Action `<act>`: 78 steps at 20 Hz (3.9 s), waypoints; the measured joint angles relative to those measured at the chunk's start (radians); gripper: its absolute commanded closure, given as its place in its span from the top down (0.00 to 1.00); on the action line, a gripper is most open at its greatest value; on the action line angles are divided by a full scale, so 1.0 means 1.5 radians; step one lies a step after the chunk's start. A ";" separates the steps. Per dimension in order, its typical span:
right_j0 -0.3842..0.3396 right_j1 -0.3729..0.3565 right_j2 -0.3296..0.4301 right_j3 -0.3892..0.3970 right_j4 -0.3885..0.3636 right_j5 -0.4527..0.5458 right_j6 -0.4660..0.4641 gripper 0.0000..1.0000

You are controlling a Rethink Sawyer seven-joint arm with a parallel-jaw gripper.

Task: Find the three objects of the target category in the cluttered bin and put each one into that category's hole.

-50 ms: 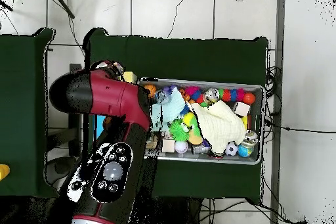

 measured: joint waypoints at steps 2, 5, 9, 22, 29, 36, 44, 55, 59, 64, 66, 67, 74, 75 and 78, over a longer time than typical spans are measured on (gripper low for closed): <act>0.007 0.000 -0.007 0.005 0.008 0.000 0.015 0.00; 0.014 0.000 -0.016 0.016 0.014 0.000 0.032 0.00; 0.017 0.000 -0.021 0.037 0.017 0.000 0.043 0.00; 0.026 0.027 -0.031 0.073 0.038 -0.009 0.043 0.00; 0.049 0.040 -0.060 0.073 0.061 -0.012 0.044 0.00; 0.069 0.054 -0.085 0.073 0.095 -0.012 0.060 0.00; 0.085 0.066 -0.104 0.073 0.128 -0.012 0.102 0.00; 0.094 0.071 -0.105 0.073 0.161 -0.011 0.132 0.00; 0.094 0.071 -0.105 0.073 0.172 -0.012 0.132 0.00; 0.094 0.071 -0.105 0.073 0.188 -0.014 0.132 0.00; 0.095 0.071 -0.105 0.074 0.193 -0.014 0.132 0.00; 0.095 0.072 -0.105 0.074 0.197 -0.015 0.132 0.00; 0.099 0.072 -0.105 0.075 0.226 -0.031 0.132 0.00; 0.099 0.072 -0.105 0.076 0.231 -0.032 0.132 0.00; 0.099 0.072 -0.104 0.081 0.249 -0.034 0.132 0.00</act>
